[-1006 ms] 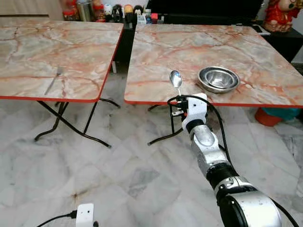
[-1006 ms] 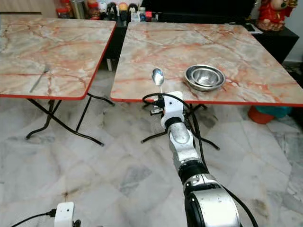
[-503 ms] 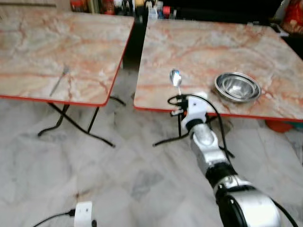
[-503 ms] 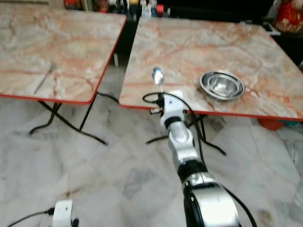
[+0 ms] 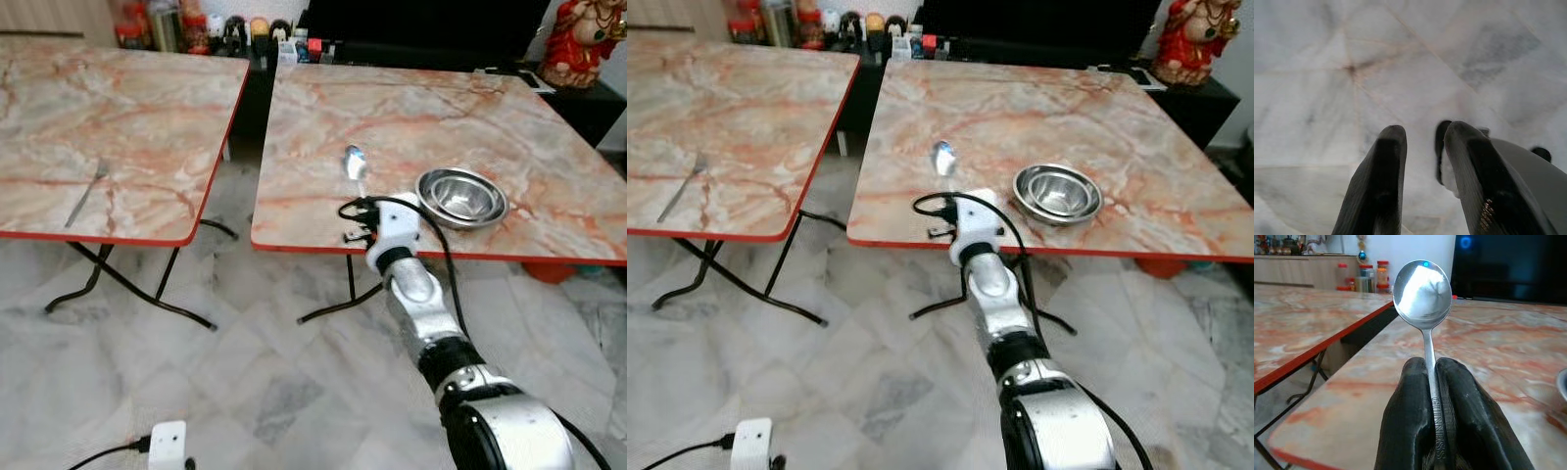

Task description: Setting the table

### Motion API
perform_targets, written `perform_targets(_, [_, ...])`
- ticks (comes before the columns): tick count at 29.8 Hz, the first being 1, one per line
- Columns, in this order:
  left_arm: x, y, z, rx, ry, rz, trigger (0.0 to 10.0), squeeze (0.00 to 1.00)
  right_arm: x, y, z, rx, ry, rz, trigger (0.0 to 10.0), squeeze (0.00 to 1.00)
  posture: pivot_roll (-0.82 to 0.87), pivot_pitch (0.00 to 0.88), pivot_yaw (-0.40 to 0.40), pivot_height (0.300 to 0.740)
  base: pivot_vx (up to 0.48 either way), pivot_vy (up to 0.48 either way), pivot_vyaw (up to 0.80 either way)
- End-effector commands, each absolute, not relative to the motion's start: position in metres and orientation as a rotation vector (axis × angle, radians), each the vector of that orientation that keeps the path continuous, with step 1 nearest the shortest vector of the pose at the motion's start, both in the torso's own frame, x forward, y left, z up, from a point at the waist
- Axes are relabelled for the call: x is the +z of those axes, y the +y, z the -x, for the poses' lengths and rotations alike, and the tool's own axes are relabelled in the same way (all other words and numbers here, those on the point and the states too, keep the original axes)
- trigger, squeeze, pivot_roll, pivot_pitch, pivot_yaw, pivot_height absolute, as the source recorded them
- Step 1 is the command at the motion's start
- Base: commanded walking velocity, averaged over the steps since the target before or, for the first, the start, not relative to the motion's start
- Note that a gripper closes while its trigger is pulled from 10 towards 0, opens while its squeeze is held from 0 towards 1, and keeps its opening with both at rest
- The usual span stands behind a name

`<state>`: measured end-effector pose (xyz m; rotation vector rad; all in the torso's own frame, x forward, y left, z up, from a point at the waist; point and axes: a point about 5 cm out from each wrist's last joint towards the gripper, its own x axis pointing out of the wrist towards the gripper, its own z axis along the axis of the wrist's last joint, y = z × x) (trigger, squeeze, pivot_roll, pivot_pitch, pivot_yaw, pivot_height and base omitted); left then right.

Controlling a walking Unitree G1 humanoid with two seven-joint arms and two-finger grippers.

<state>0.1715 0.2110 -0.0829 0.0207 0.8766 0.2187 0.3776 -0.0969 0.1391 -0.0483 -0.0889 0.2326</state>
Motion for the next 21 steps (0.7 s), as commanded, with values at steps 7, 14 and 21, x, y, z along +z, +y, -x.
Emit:
perform_targets(7, [-0.086,0.2031,-0.1687,0.202,0.898,-0.007,10.0,0.0,0.1436,-0.1071,-0.3798,0.205,-0.106,0.054,10.0,0.0,0.1,0.072,-0.05,0.715,0.317,0.0,0.0])
perform_targets(14, [-0.086,0.2039,-0.1683,0.206,0.898,-0.007,10.0,0.0,0.1428,-0.1063,-0.3794,0.206,-0.105,0.054,10.0,0.0,0.1,0.079,-0.051,0.715,0.316,0.0,0.0])
perform_targets(21, [-0.0863,0.2041,-0.1677,0.207,0.899,-0.006,10.0,0.0,0.1423,-0.1067,-0.3792,0.203,-0.103,0.053,10.0,0.0,0.1,0.081,-0.049,0.715,0.316,0.0,0.0])
